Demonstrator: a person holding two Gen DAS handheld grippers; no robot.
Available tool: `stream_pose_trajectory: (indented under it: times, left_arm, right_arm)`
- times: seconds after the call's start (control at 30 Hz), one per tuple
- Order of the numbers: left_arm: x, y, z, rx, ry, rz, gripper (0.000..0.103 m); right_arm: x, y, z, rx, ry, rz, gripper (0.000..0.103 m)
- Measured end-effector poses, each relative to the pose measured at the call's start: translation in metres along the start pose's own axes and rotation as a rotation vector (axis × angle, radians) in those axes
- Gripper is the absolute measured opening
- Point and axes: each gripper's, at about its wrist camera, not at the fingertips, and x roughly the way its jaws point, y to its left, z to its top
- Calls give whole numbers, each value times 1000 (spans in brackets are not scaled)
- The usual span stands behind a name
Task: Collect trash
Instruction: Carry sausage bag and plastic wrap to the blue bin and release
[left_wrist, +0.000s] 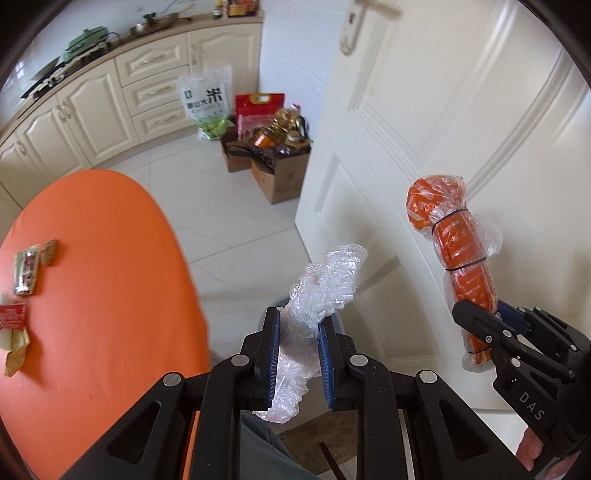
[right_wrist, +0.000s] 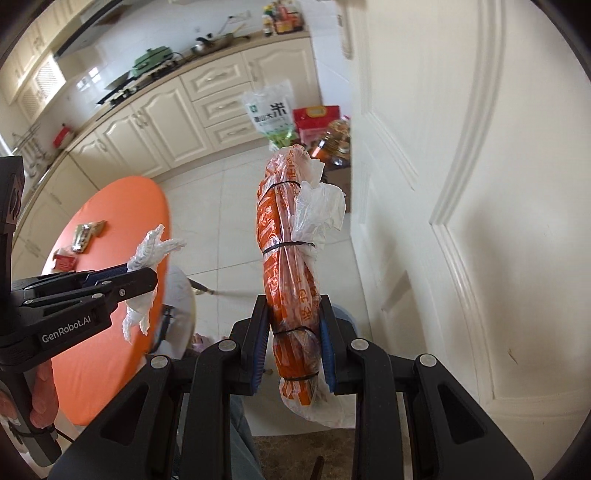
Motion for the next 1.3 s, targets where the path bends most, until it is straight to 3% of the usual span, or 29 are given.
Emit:
stream_pose_trajectory:
  times: [0.47,0.63,0.67,0.77,1.3]
  left_arm:
    - [99,-34,56,19,158,10,21]
    - [122,-38,67,22,186,17,30]
    - [126,-37,69,24,193,16,36]
    - [130,-34,71,20,195,13,44]
    - [121,-10,61,-6,202,52,45]
  right_arm:
    - [49,-47,-14,73,100,-20,25]
    - [66,-45,-13,69,127,-19,25]
    - [70,-44,-13,69,136,-14,25]
    - [79,-44,-12,66,154,-10,25]
    - [99,-18,-5,17,207,49,30]
